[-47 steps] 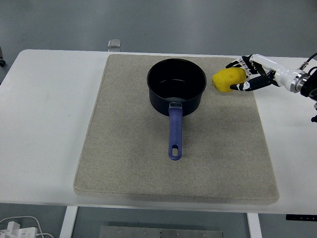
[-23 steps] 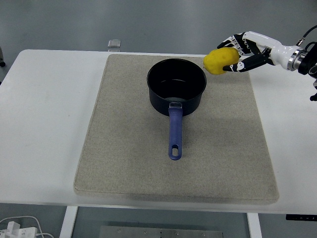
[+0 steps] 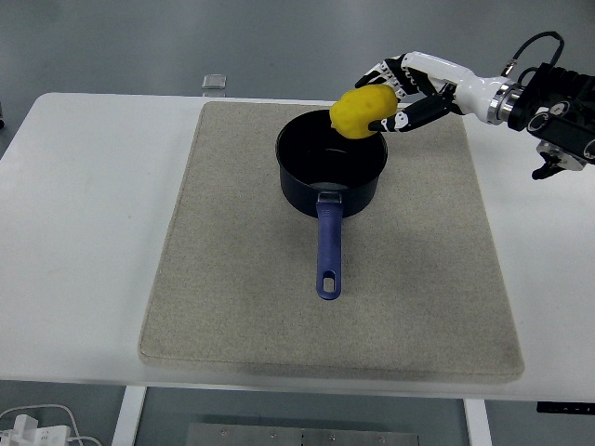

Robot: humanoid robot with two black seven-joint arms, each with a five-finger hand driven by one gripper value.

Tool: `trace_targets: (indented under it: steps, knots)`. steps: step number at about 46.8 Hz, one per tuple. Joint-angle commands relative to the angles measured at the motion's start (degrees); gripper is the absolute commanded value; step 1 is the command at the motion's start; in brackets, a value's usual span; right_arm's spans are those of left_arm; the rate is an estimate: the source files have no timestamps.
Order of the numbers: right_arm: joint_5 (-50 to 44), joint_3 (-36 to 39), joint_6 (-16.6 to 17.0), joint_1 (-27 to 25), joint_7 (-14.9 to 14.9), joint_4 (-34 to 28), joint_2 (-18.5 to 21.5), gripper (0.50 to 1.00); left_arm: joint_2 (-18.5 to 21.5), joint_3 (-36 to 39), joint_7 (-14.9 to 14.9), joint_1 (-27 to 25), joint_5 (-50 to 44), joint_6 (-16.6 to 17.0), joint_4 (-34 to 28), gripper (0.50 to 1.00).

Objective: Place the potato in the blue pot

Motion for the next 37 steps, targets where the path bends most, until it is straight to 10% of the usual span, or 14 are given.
trace_targets:
  steps: [1,37]
  knots:
    - [0.00,0.00,-0.66,-0.09,0.00,-0.01,1.47,0.500,0.00,0.00,0.00,-0.02,-0.01,0.00,0.01,0.994]
    - [0.08,0.26,-4.35,-3.78,0.00,-0.88,7.62,0.500,0.00,0.00,0.00,-0.02,0.08,0.00,0.01,0.994]
